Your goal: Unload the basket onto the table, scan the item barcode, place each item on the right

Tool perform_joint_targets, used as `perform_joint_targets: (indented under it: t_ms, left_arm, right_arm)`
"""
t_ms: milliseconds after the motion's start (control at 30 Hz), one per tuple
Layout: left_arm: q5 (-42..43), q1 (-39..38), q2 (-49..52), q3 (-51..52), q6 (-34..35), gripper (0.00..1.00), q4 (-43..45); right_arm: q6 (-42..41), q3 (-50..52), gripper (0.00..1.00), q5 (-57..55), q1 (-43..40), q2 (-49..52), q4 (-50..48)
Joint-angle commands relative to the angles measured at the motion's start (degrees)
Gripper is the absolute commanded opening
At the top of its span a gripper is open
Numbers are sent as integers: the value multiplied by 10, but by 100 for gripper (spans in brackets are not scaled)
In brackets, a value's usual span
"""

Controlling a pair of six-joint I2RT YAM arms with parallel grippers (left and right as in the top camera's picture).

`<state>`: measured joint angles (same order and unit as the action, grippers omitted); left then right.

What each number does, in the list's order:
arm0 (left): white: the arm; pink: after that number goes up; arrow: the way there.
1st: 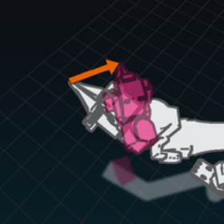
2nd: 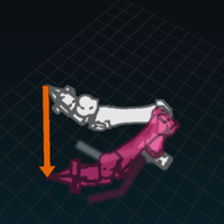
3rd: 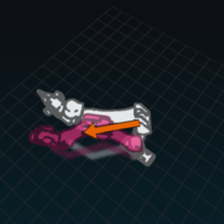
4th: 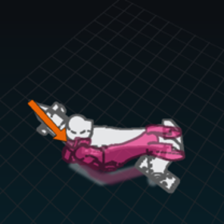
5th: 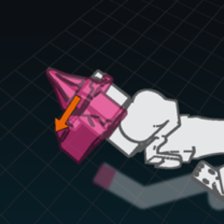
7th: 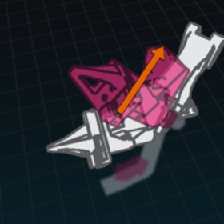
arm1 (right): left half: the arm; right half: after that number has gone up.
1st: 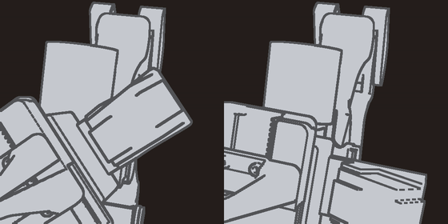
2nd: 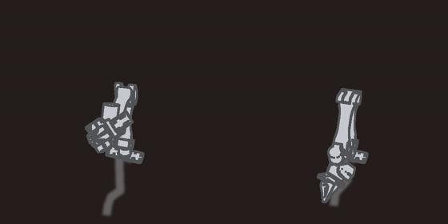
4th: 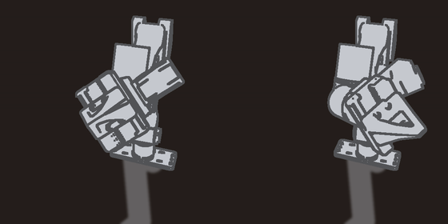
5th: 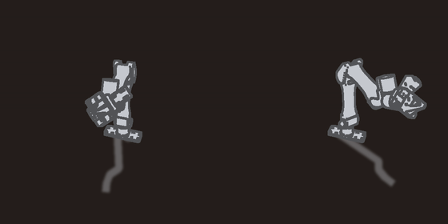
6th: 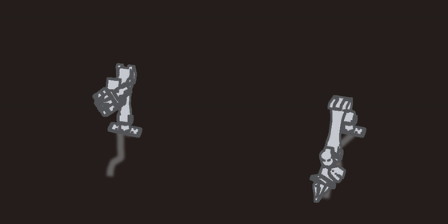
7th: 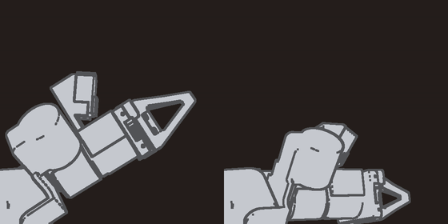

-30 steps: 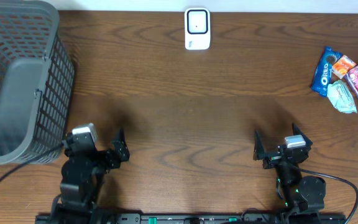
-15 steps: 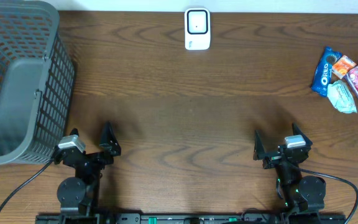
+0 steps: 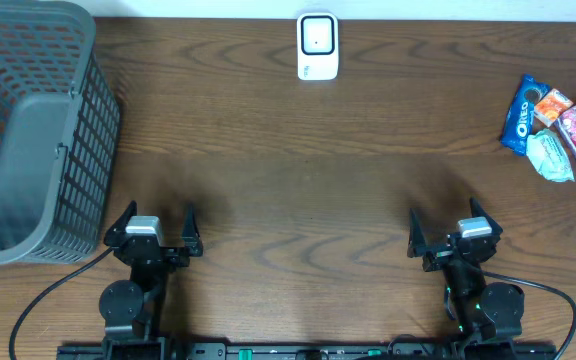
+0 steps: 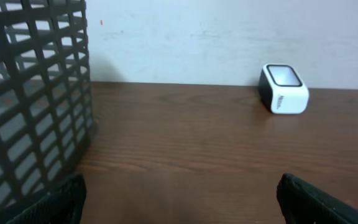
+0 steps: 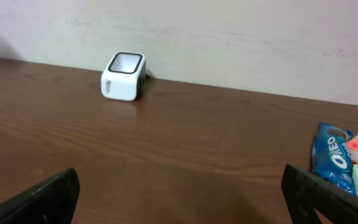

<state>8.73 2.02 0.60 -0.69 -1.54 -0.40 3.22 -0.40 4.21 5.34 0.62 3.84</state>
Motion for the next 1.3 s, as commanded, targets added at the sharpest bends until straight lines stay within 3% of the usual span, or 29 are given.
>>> perform_joint_targets:
  t_ms: [0, 133, 1267]
  left_arm:
    - [26, 21, -5, 5, -15, 98, -28]
    - [9, 37, -5, 5, 29, 98, -30]
    - [-2, 23, -4, 5, 29, 98, -30]
  right_arm:
    - [1, 1, 99, -2, -5, -3, 2]
    - [1, 1, 99, -2, -5, -3, 2]
    - [1, 1, 99, -2, -5, -3, 2]
